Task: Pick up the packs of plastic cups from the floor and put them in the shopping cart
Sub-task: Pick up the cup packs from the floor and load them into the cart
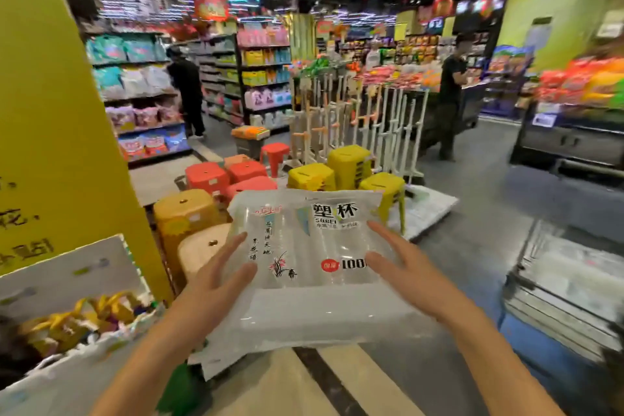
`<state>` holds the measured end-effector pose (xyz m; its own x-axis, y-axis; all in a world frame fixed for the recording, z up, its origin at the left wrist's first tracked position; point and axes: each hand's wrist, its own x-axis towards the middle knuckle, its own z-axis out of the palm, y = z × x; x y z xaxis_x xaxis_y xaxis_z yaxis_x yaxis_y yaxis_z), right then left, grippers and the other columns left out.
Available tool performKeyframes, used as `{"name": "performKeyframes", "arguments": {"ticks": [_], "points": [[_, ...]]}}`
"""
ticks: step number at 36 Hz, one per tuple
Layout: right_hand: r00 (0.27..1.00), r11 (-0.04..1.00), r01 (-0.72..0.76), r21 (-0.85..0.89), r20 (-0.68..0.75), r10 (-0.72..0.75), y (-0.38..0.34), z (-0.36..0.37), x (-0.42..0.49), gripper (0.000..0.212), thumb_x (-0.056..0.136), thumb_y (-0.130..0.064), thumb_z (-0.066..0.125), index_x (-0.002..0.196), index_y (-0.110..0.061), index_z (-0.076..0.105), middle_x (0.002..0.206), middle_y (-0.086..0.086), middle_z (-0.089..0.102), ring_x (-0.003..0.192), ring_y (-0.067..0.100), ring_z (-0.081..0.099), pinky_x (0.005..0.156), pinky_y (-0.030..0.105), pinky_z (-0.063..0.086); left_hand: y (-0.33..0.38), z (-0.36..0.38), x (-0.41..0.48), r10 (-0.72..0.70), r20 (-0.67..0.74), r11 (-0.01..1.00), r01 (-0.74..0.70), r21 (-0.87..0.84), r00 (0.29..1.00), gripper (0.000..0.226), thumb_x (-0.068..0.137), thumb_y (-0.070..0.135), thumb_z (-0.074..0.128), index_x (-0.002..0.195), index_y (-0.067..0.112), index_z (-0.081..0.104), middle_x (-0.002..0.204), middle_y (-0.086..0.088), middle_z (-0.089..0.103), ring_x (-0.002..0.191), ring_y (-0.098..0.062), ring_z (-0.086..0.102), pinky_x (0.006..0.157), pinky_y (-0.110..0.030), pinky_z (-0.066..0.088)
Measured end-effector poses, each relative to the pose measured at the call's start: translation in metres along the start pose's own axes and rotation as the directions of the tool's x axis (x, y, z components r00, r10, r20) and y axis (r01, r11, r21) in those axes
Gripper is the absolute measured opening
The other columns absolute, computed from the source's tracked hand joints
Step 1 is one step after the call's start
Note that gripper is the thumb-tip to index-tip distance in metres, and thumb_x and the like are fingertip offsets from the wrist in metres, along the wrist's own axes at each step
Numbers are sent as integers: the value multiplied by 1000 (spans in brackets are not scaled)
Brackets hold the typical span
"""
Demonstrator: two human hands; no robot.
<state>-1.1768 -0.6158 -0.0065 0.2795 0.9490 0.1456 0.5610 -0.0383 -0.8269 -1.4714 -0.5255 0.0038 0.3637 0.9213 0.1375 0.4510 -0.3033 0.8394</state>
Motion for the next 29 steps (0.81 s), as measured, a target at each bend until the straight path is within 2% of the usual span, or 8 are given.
{"name": "performKeyframes", "arguments": {"ticks": [3,8,13,20,23,25,27,29], "points": [[996,998,-65,-22,-62,64,34,-48,-6,56,93,-49,57,144,-56,33,155,-25,29,142,1,30,112,26,28,26,53,30,45,66,999,-44,-20,997,52,92,48,54,141,52,37,136,25,31,125,-3,31,105,-32,28],[962,984,-178,-25,-216,168,95,-138,-27,56,97,-45,55,147,-52,31,148,-27,31,139,0,29,105,21,26,76,163,82,163,236,986,-154,-58,958,50,91,47,55,138,53,37,141,23,36,130,-1,34,99,-19,25],[901,960,-277,52,-333,278,138,-202,-53,56,98,-41,55,148,-48,32,138,-32,29,129,-7,27,101,18,23,110,255,115,241,389,968,-189,-167,889,49,84,65,56,129,64,39,145,30,31,135,2,30,105,-26,27],[807,915,-398,67,-448,384,194,-260,-64,58,97,-44,54,149,-51,28,155,-25,25,144,2,22,106,22,23,151,361,160,293,523,956,-249,-156,800,50,93,45,54,139,52,36,138,28,28,126,-1,29,104,-26,26],[761,897,-434,81,-500,413,217,-279,-59,59,97,-44,55,149,-51,29,152,-28,25,143,0,21,109,23,22,165,400,186,335,571,942,-275,-193,749,51,91,48,55,139,53,37,139,29,28,129,1,27,110,-30,25],[726,879,-471,80,-532,437,229,-292,-49,58,97,-43,55,149,-51,29,149,-28,28,143,2,25,107,22,23,172,423,207,350,605,937,-280,-211,715,51,91,49,55,139,54,38,138,30,29,129,-1,30,108,-31,27],[697,854,-517,48,-556,453,241,-305,-38,58,97,-45,54,149,-51,28,153,-21,31,135,3,39,101,20,27,178,447,230,365,635,931,-286,-229,681,52,90,51,56,139,55,38,139,29,31,130,-3,33,104,-29,30],[663,828,-560,20,-589,462,249,-316,-27,58,97,-44,54,149,-49,28,151,-14,39,125,8,52,88,12,36,186,469,253,372,664,928,-272,-255,649,53,89,52,57,138,57,39,141,27,33,131,-4,33,104,-29,31]]}}
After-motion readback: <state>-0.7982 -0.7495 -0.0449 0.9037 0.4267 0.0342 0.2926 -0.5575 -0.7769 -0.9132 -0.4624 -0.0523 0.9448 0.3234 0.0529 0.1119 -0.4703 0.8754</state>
